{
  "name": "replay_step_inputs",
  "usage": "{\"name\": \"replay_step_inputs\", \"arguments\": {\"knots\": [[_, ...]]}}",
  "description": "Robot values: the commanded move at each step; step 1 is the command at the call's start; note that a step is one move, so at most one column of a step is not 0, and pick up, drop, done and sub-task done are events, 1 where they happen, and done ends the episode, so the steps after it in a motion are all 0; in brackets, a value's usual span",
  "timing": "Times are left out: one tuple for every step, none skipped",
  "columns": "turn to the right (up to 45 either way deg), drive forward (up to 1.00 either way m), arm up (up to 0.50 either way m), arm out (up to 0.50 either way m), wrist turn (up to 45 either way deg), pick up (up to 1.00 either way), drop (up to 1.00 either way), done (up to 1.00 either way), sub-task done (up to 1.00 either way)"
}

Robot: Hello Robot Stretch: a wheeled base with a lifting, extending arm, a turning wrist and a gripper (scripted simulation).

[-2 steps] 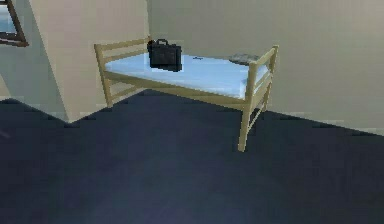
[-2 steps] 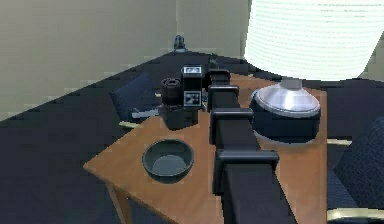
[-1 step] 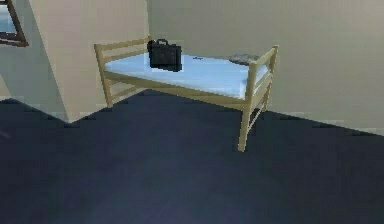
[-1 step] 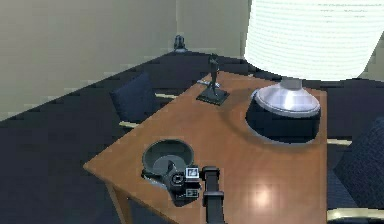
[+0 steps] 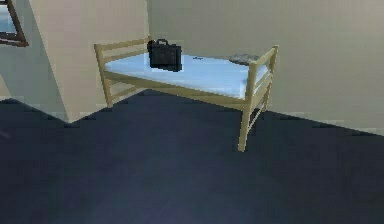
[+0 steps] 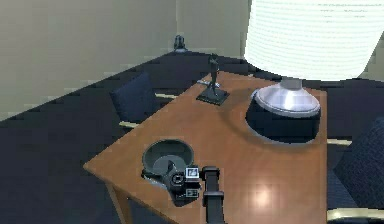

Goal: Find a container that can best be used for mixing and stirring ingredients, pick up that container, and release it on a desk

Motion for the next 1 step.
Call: {"name": "replay_step_inputs", "arguments": {"knots": [[0.0,0.0,0.1,0.0,0.0,0.0,0.0,0.0,0.0]]}}
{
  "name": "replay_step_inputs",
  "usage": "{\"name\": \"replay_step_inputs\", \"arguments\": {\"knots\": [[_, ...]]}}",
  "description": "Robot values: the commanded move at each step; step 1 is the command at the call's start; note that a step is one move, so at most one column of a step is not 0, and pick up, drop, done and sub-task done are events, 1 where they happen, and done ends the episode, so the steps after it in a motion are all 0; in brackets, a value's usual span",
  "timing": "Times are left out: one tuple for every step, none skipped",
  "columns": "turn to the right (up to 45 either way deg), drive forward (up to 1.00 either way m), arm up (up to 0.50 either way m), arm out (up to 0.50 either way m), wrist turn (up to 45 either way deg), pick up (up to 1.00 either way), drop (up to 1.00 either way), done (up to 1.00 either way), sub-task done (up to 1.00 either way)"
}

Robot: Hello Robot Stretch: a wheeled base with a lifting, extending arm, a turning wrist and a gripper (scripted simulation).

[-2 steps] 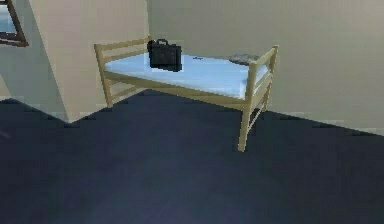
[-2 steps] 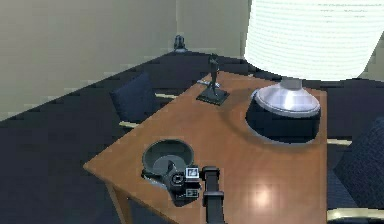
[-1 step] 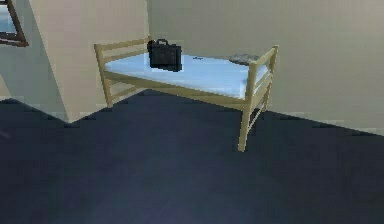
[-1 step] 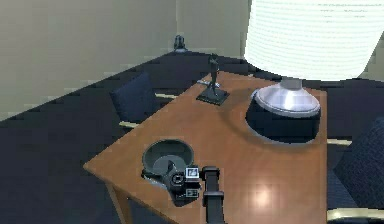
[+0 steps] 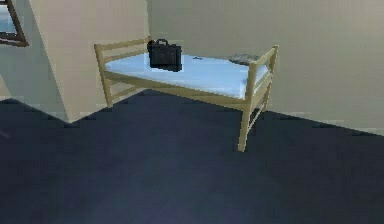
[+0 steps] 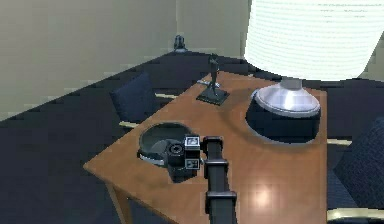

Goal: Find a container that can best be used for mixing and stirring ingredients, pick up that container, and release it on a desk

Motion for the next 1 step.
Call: {"name": "replay_step_inputs", "arguments": {"knots": [[0.0,0.0,0.16,0.0,0.0,0.0,0.0,0.0,0.0]]}}
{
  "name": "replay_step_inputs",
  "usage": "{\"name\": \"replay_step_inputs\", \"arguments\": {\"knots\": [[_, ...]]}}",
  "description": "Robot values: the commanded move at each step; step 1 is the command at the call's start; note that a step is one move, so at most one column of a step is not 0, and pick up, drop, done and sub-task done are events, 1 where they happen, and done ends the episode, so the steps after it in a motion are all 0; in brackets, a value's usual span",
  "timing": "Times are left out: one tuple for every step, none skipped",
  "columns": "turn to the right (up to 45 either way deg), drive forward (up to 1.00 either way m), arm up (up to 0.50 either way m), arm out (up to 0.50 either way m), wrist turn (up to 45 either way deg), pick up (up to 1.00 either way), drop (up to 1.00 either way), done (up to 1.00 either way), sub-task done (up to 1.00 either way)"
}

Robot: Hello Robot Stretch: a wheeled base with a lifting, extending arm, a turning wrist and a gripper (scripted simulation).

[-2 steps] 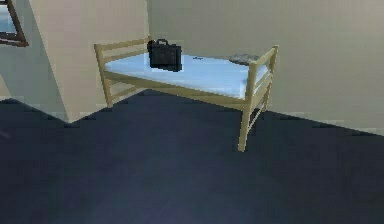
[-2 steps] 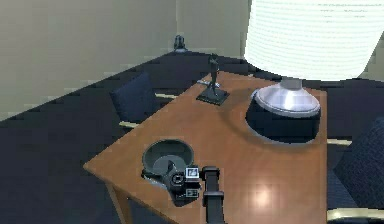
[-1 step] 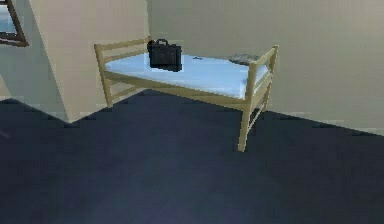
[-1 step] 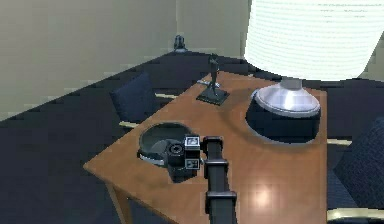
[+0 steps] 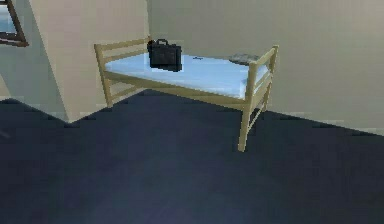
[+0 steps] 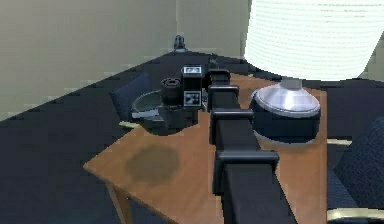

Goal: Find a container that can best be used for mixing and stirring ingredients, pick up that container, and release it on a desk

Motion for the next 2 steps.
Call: {"name": "replay_step_inputs", "arguments": {"knots": [[0.0,0.0,0.0,0.0,-45.0,0.0,0.0,0.0,0.0],[0.0,0.0,0.0,0.0,-45.0,0.0,0.0,0.0,0.0]]}}
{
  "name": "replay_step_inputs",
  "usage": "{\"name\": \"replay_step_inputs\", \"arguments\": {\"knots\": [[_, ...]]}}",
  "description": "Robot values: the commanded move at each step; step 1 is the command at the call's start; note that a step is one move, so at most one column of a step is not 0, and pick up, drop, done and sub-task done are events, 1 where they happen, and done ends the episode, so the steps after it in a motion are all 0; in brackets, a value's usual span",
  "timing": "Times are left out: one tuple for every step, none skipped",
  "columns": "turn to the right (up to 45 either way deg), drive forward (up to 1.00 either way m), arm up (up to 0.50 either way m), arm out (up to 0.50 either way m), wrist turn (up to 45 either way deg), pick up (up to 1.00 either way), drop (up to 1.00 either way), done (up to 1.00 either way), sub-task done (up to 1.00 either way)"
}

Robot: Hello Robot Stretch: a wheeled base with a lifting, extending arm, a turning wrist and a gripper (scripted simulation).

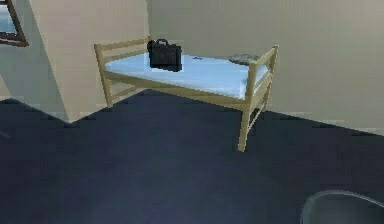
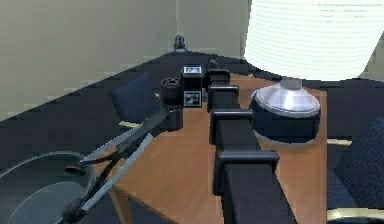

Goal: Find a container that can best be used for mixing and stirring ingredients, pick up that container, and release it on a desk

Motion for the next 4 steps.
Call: {"name": "replay_step_inputs", "arguments": {"knots": [[0.0,0.0,0.0,0.0,-12.0,0.0,0.0,0.0,0.0],[0.0,0.0,0.0,-0.22,0.0,0.0,0.0,0.0,0.0],[-45.0,0.0,0.0,0.0,0.0,0.0,0.0,0.0,0.0],[-15.0,0.0,0.0,0.0,0.0,0.0,0.0,0.0,0.0]]}}
